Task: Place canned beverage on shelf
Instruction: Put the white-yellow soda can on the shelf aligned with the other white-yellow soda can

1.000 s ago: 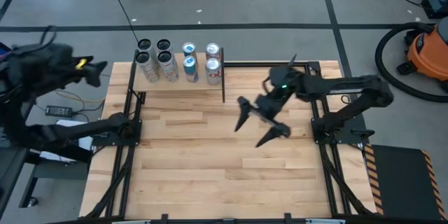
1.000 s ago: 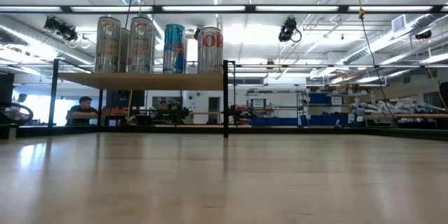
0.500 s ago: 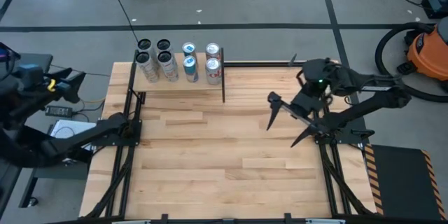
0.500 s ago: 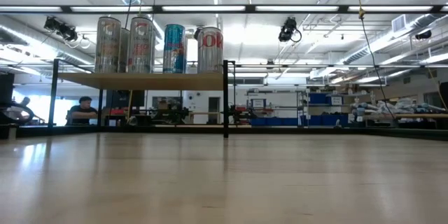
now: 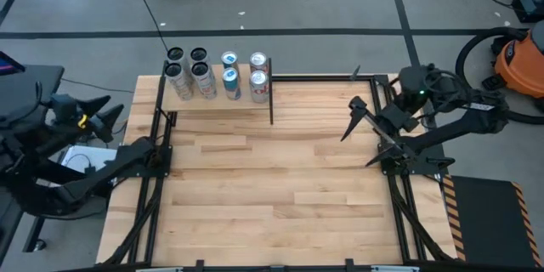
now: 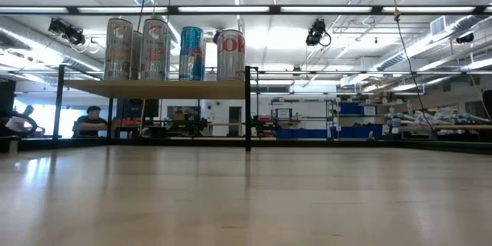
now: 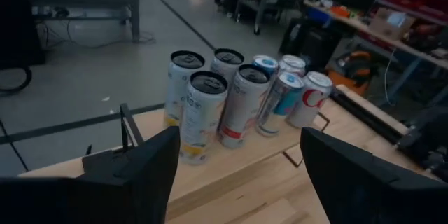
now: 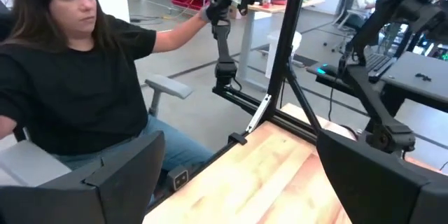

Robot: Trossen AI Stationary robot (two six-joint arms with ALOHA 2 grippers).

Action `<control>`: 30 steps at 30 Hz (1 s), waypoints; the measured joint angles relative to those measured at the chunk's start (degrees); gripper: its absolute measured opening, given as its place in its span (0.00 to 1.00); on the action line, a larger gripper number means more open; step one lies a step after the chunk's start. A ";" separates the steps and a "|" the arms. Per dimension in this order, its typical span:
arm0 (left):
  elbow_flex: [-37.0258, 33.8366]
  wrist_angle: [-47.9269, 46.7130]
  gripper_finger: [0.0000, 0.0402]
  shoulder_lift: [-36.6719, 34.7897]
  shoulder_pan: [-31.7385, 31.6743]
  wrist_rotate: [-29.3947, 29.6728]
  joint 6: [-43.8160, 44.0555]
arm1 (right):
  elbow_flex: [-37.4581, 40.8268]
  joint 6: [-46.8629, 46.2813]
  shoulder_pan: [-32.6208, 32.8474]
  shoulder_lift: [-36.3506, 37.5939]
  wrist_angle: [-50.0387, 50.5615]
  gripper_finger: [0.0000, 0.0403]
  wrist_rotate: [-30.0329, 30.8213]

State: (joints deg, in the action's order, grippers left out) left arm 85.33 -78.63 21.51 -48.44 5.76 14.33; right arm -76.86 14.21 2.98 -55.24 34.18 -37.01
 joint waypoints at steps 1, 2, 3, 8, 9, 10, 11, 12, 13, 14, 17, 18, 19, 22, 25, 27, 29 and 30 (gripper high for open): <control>-1.07 0.62 0.74 -1.18 -0.01 0.02 0.00 | 0.00 0.38 0.00 0.60 0.70 0.95 0.00; -2.30 1.26 0.74 -2.50 0.01 0.01 0.02 | 0.00 0.65 0.00 1.21 1.20 0.95 0.02; -3.43 1.64 0.74 -3.75 0.01 0.02 0.03 | 0.00 0.89 0.00 1.80 1.75 0.95 0.06; -7.70 3.98 0.74 -9.17 0.01 0.00 0.85 | 0.08 1.14 0.00 4.37 3.32 0.95 1.86; -8.36 4.64 0.74 -9.93 0.01 -0.02 0.85 | 0.37 0.92 0.01 4.81 3.16 0.95 2.90; -8.86 5.19 0.74 -10.62 0.01 -0.02 0.86 | 0.90 0.62 0.01 5.28 3.15 0.95 4.02; -9.33 5.60 0.74 -11.17 0.01 -0.02 0.87 | 1.64 0.49 0.00 5.83 3.20 0.95 5.16; -9.82 5.93 0.74 -11.62 0.01 -0.02 0.90 | 2.66 0.27 -0.06 6.43 3.05 0.95 6.28; -10.36 6.12 0.74 -11.86 0.01 -0.02 0.92 | 4.01 -0.03 -0.13 7.16 2.46 0.95 7.36; -10.94 6.22 0.74 -11.96 -0.02 -0.02 1.03 | 5.58 -0.37 -0.17 8.05 1.69 0.95 8.12; -13.10 6.15 0.74 -11.99 -0.72 -0.85 1.01 | 11.24 -1.01 -0.15 11.00 -2.84 0.95 9.11; -13.95 6.34 0.74 -11.97 -0.99 -1.27 0.46 | 13.39 -1.31 -0.15 12.12 -4.63 0.95 9.12; -14.97 6.83 0.74 -11.99 -1.35 -1.76 -0.08 | 15.48 -1.74 -0.15 13.25 -6.31 0.95 9.11; -18.43 9.54 0.74 -11.99 -2.95 -3.82 -1.96 | 22.28 -2.89 -0.15 17.12 -11.36 0.95 9.72; -22.39 13.70 0.74 -12.12 -4.19 -4.25 -2.97 | 29.19 -4.18 -0.15 21.50 -15.95 0.95 12.21; -24.98 16.55 0.74 -12.39 -4.83 -5.98 -2.95 | 33.68 -5.25 -0.15 24.51 -18.64 0.95 13.83; -27.68 19.38 0.74 -12.98 -5.21 -9.83 -2.81 | 37.69 -5.98 -0.17 27.40 -21.01 0.95 15.01; -28.88 20.72 0.74 -13.41 -5.46 -11.91 -2.42 | 39.66 -6.53 -0.17 28.78 -22.14 0.95 15.08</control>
State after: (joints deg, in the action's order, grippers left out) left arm 56.44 -57.91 8.11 -53.90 -6.15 11.91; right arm -37.20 7.68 2.81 -26.46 12.04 -21.94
